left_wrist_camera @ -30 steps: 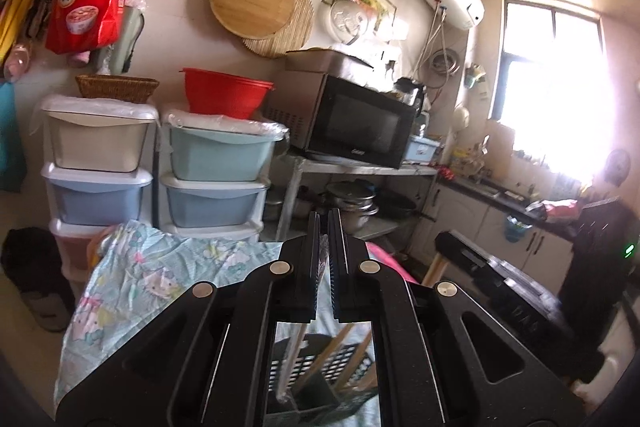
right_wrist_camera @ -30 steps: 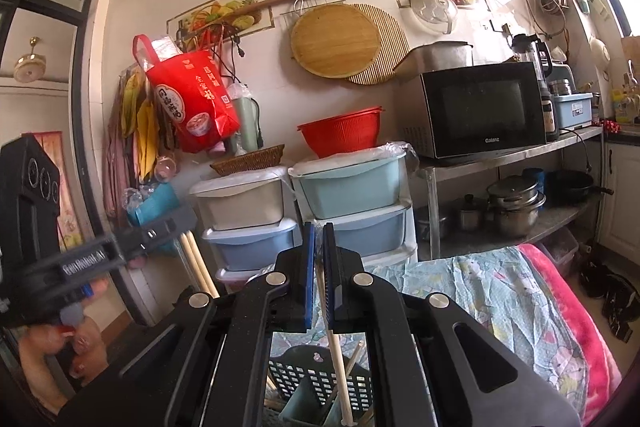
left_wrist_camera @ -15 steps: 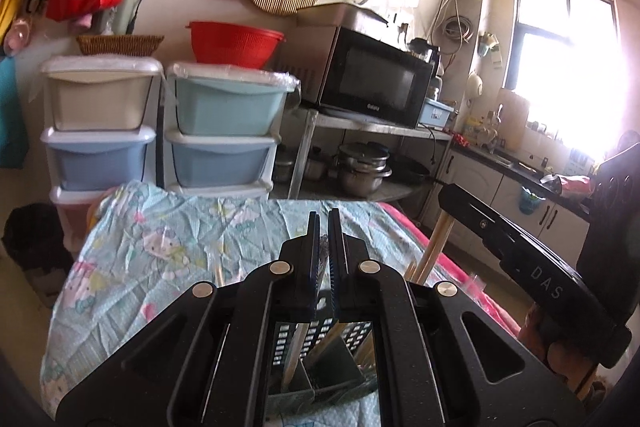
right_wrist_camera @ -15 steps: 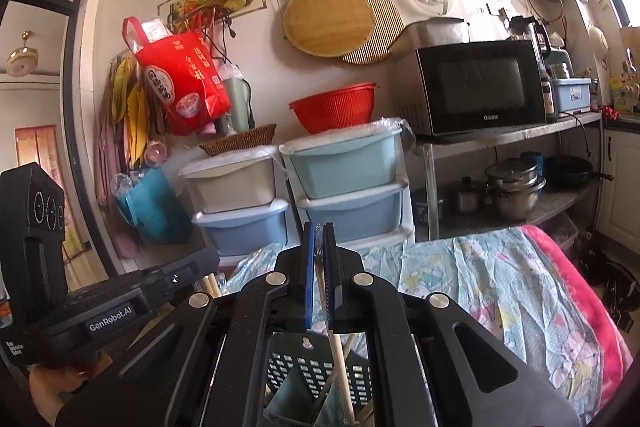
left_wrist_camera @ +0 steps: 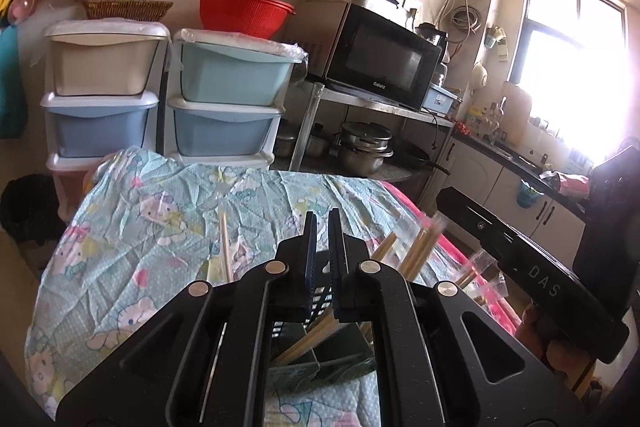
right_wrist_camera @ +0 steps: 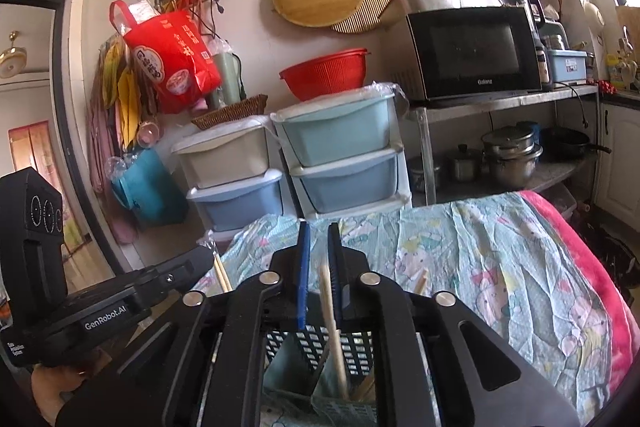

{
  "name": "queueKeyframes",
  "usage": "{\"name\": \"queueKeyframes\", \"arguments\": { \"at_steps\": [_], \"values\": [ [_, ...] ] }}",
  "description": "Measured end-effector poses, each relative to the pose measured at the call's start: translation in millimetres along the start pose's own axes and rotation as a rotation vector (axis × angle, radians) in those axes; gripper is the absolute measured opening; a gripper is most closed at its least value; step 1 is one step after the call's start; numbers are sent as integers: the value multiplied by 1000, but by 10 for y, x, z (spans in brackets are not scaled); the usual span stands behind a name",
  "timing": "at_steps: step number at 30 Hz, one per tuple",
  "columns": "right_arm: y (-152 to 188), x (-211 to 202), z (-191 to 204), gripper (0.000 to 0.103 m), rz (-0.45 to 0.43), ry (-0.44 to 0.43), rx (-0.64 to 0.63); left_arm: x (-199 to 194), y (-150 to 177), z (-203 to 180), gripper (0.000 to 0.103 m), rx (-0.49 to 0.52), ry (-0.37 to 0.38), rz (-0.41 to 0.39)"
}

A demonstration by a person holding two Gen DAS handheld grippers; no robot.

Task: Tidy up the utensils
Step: 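Lower the chopsticks into the caddy slots and open both grippers, then withdraw both open grippers from the caddy toward the loose chopsticks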

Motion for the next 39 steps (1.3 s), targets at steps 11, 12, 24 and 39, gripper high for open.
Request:
{"name": "queueKeyframes", "arguments": {
  "at_steps": [11,12,24,39],
  "values": [
    [106,-154,-21,25,27,33,-28,-199,151,13,40,-14,-6,15],
    [113,-187,-24,28,27,35,-30,-239,160,0,42,-11,-3,11],
    [261,-563,-61,46,48,62,-45,-686,265,-78,89,-26,29,-53],
    [575,-868,-131,50,93,100,-49,-889,846,-167,90,-45,61,35]
  ]
}}
Point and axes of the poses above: each gripper's, at about its wrist camera, not at the fingertips, and x roughly the way its jaws point, z to its left, y to its underside, the point moved 2 cm from there along x, roughly the way its jaws point, and after that the axes turned 1 degree about y, right-handed, at the moved point
